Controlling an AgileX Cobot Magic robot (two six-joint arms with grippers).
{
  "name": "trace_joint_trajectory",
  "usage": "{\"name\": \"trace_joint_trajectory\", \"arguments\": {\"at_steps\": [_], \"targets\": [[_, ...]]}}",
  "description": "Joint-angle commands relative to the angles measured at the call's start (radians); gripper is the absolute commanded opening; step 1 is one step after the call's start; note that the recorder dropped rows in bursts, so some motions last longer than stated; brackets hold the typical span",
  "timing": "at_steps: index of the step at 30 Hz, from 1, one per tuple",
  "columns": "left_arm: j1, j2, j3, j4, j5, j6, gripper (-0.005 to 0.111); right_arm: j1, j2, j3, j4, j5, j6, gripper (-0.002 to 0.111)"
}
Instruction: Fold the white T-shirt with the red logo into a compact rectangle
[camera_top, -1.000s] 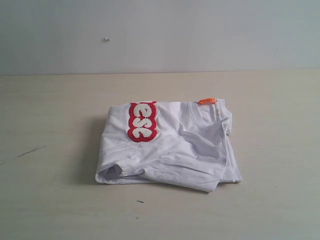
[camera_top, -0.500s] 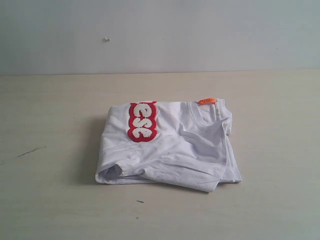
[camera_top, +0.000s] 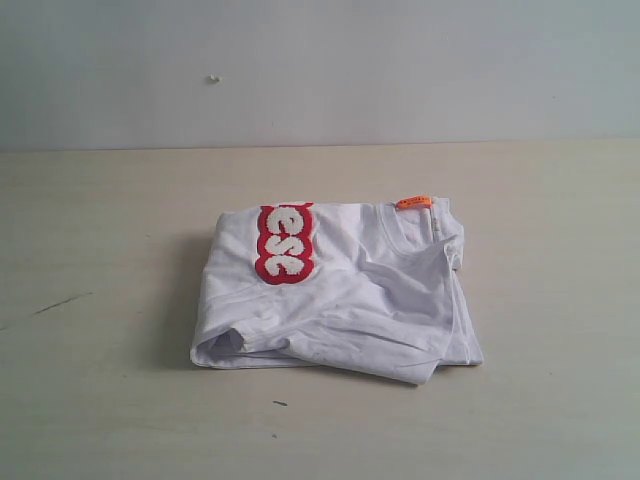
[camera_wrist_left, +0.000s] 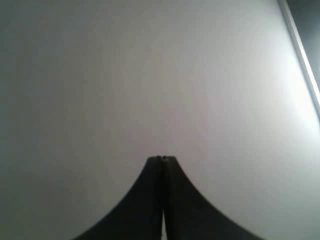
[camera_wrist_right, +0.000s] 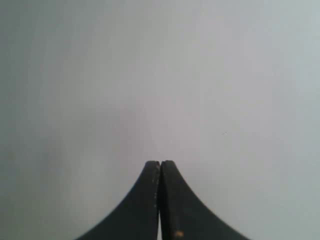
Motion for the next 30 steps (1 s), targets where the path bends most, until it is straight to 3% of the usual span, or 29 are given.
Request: {"name": "trace_joint_trajectory", "arguments": {"at_steps": [1, 8, 10, 12, 16, 19, 30], "targets": [[0.001, 0.000, 0.004, 0.001, 0.004, -0.005, 0.000, -0.003, 0.000, 0.007, -0.004, 0.002, 0.000, 0.000], [0.001, 0.000, 0.004, 0.007, 0.001, -0.001, 0.000, -0.003, 0.000, 0.007, -0.004, 0.002, 0.000, 0.000], [0.001, 0.000, 0.010, 0.094, 0.001, -0.037, 0.000, -0.003, 0.000, 0.007, -0.004, 0.002, 0.000, 0.000], [0.012, 0.000, 0.024, 0.233, 0.001, -0.159, 0.000, -0.003, 0.000, 0.007, -0.004, 0.002, 0.000, 0.000], [0.060, 0.000, 0.077, 0.605, -0.056, -0.574, 0.000, -0.003, 0.000, 0.007, -0.004, 0.002, 0.000, 0.000], [0.109, 0.000, 0.130, 0.736, -0.151, -0.741, 0.000, -0.003, 0.000, 0.007, -0.004, 0.002, 0.000, 0.000], [0.265, 0.000, 0.378, 0.745, -0.383, -0.759, 0.000, -0.003, 0.000, 0.007, -0.002, 0.002, 0.000, 0.000]]}}
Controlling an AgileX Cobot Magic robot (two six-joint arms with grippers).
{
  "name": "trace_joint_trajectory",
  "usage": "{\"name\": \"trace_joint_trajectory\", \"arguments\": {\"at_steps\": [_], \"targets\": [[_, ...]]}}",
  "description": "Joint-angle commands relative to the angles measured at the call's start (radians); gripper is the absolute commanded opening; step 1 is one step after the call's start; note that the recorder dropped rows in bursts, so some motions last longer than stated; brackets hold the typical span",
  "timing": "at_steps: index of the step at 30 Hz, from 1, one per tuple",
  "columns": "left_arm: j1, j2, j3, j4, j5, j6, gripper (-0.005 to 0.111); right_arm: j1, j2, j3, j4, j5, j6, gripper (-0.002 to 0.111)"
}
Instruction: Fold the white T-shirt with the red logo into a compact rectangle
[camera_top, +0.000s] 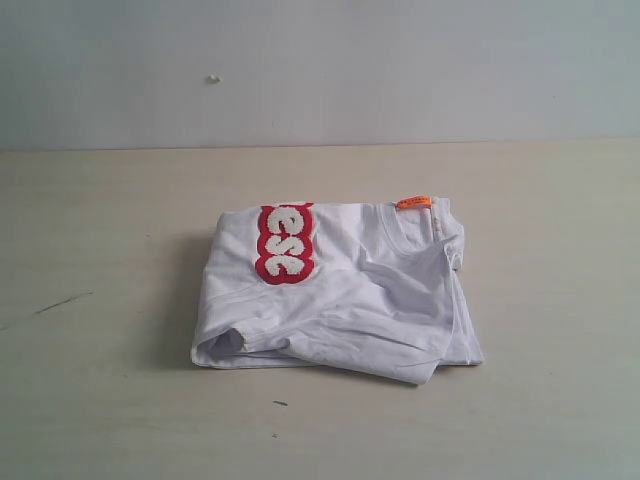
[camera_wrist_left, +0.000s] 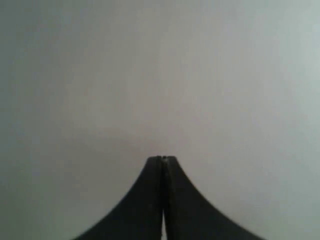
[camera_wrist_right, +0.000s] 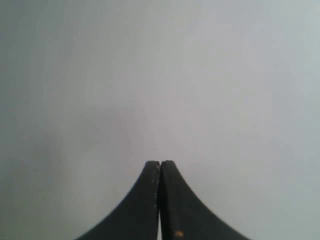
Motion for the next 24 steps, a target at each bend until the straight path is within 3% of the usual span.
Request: {"name": "trace_joint_trajectory", "arguments": {"at_steps": [1, 6, 14, 19, 24], "targets": [[0.037, -0.001, 0.103, 0.025, -0.086, -0.033, 0.000, -0.003, 0.000, 0.007, -0.002, 0.002, 0.000, 0.000], [0.046, -0.001, 0.214, 0.168, -0.103, -0.065, 0.000, -0.003, 0.000, 0.007, -0.002, 0.002, 0.000, 0.000], [0.046, -0.001, 0.410, 0.178, -0.263, -0.061, 0.000, -0.003, 0.000, 0.007, -0.002, 0.002, 0.000, 0.000], [0.046, -0.001, 0.453, 0.178, -0.265, -0.049, 0.000, -0.003, 0.000, 0.007, -0.002, 0.002, 0.000, 0.000], [0.093, -0.001, 0.453, 0.161, -0.246, -0.060, 0.000, -0.003, 0.000, 0.007, -0.002, 0.002, 0.000, 0.000]]}}
